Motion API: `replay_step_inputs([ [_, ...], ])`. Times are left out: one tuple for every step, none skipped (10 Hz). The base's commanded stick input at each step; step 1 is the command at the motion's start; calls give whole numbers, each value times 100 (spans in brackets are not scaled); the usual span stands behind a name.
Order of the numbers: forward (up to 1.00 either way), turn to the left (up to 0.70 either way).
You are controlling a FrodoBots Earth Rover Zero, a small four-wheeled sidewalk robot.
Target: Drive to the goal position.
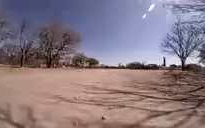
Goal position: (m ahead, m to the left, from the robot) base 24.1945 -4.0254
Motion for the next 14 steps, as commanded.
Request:
replay_step_inputs([
  [100,0],
  [100,0],
  [100,0],
  [100,0],
  [100,0],
  [100,0],
  [100,0],
  [100,0],
  [100,11],
  [100,27],
  [100,27],
  [100,27],
  [100,17],
  [100,0],
])
